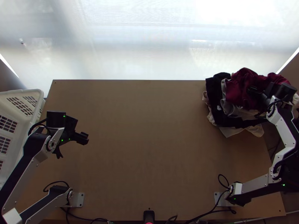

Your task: Fold the t-shirt

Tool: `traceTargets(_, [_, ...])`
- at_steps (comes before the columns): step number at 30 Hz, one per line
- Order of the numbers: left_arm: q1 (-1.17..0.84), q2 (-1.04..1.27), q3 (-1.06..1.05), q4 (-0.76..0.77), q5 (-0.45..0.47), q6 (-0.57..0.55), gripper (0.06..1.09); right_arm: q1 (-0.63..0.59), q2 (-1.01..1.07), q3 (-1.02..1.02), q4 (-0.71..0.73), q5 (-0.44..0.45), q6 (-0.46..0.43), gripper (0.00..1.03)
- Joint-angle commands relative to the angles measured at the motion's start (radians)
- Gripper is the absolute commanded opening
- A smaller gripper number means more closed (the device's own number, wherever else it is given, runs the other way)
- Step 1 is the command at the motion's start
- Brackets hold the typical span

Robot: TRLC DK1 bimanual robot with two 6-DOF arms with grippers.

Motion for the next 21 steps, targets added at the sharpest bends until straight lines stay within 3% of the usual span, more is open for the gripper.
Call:
traceTargets(1, [0.012, 0.006, 0.01, 0.007, 0.001, 0.019, 1.04, 0.01, -0.084, 0.02, -0.046, -0.022, -0.007, 0.99])
traceTargets(21, [0.01, 0.017, 0.085, -0.03, 0.003, 0.043, 1.04, -0.128, -0.204, 0.347, -0.368, -0.025, -0.124, 0.99])
